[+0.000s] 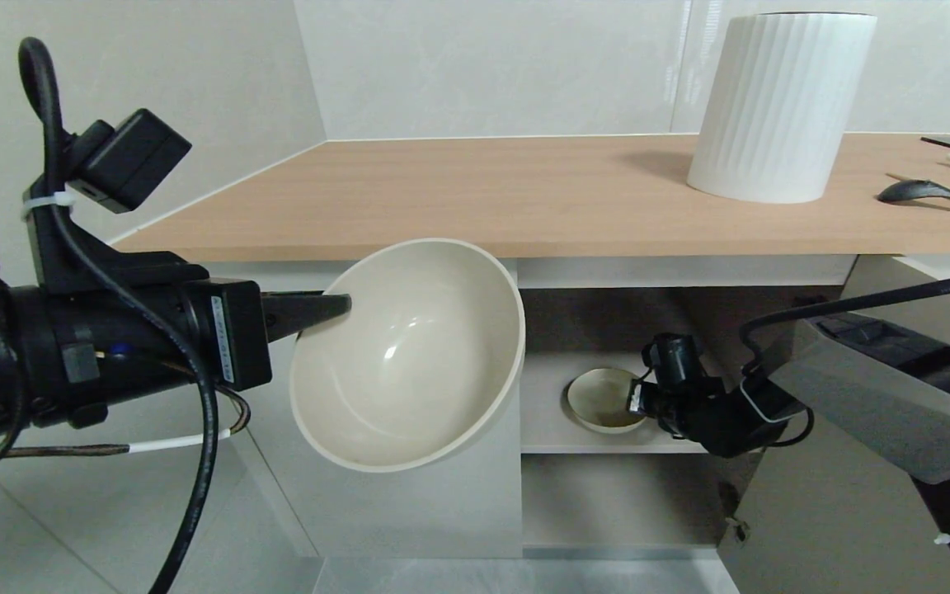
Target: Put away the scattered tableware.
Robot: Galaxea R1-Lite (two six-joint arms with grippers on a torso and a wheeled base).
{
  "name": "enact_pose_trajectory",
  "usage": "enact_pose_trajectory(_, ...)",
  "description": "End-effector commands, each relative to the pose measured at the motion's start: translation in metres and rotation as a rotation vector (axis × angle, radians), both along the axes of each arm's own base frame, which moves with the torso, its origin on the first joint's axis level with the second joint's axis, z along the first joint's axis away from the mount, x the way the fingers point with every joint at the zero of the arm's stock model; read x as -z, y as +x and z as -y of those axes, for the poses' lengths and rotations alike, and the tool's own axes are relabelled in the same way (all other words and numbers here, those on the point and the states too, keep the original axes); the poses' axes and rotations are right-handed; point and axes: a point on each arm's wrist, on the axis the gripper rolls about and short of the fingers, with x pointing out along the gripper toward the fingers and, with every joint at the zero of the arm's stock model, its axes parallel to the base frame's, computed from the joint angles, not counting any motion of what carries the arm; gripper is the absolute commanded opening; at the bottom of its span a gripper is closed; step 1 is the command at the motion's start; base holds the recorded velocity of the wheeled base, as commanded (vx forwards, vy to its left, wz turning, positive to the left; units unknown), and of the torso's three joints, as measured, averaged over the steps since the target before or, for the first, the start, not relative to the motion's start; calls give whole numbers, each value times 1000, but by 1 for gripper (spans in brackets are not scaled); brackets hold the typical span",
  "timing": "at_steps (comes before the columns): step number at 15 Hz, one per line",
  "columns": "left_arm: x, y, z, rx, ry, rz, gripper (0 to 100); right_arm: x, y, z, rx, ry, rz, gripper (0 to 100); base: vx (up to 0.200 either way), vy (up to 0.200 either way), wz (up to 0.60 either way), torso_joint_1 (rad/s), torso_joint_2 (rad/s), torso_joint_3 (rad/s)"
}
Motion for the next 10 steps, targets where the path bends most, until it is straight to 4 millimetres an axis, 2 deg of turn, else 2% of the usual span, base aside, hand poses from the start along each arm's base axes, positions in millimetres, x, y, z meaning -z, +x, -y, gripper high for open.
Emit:
enact_pose_trajectory(1, 0, 0, 0, 0, -1, 1, 0, 1, 0, 1, 3, -2, -3, 0, 0, 0, 0, 0, 0, 0)
enact_pose_trajectory(4, -1, -1, -1, 0, -3, 4, 0, 1, 1, 5, 14, -3, -2, 0, 0, 0, 0, 0, 0, 0)
enact_pose_trajectory(5, -1, -1, -1, 0, -3, 4, 0, 1, 1, 5, 20, -7, -2, 100, 0, 0, 0, 0, 0, 0)
enact_pose_trajectory(8, -1, -1, -1, 0, -3, 5, 0, 0, 1, 5, 23, -7, 1, 100, 0, 0, 0, 0, 0, 0)
enact_pose_trajectory(10, -1, -1, 0, 0, -2, 2, 0, -8, -1, 5, 25, 0, 15, 100, 0, 0, 0, 0, 0, 0)
